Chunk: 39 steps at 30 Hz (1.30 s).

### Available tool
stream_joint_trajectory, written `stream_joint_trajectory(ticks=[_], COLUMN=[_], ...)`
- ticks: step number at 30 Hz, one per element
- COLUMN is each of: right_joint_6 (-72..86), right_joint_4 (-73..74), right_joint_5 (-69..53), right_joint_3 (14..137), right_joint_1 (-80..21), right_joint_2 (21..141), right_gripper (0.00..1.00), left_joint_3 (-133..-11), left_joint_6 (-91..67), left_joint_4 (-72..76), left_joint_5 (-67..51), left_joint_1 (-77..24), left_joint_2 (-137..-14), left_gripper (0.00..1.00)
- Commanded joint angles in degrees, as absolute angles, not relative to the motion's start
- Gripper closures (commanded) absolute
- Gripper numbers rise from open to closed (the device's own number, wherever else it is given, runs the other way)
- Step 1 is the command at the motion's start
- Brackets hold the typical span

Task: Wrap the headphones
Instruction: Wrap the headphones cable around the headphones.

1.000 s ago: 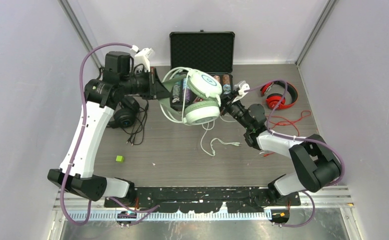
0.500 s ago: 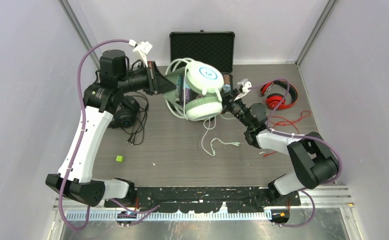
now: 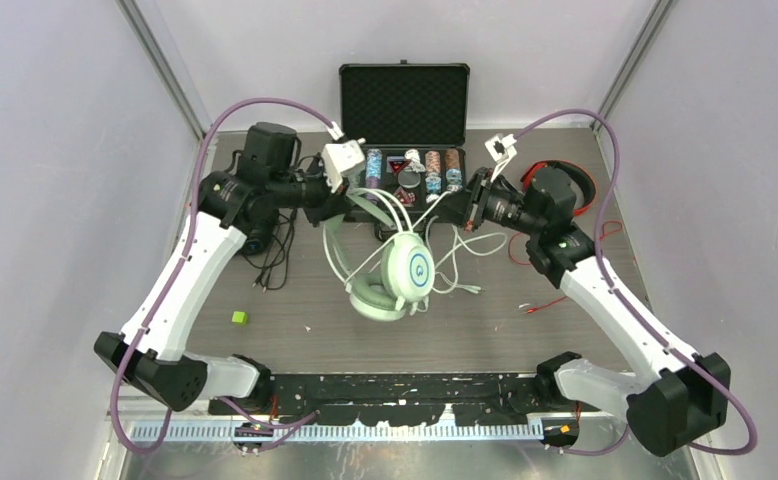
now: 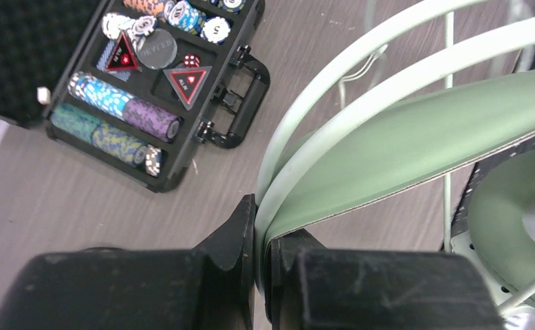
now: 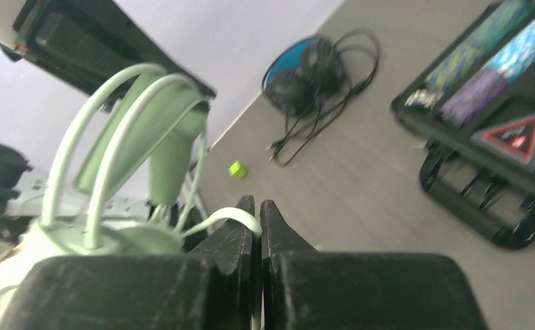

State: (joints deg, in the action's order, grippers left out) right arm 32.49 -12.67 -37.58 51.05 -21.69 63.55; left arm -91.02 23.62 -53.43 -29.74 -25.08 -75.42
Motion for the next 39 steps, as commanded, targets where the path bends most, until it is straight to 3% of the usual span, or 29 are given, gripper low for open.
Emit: stream_joint_trajectory(ticks=[1, 6, 13, 19, 39], right_joint_6=[32.8, 37.4, 52.1, 53.6, 46.2], right_joint_4=[10.3, 17.0, 6.0, 5.8, 11.1], right_joint_5=[-41.4, -47.0, -54.5, -55.4, -44.6], right_joint_3=[58.9, 63.2, 61.8, 61.7, 61.8], right_joint_1=[-20.2, -20.2, -20.3, -20.3, -29.0], right_joint_2=[61.2, 62.6, 62.6, 62.8, 69.2], right_gripper=[1.0, 0.99, 1.0, 0.97, 1.0], left_joint_3=[-91.3, -88.8, -80.4, -79.0, -80.2], left_joint_6=[39.4, 43.3, 45.0, 44.3, 37.4], left_joint_4=[-61.4, -58.5, -45.9, -43.1, -46.8], left_joint_5=[-27.8, -20.8, -9.1, -0.7, -4.3], left_joint_1=[-26.7, -27.8, -30.7, -30.8, -30.8], left_joint_2=[-75.5, -74.6, -71.0, -71.3, -71.7], left_gripper=[1.0, 1.0, 1.0, 1.0, 1.0])
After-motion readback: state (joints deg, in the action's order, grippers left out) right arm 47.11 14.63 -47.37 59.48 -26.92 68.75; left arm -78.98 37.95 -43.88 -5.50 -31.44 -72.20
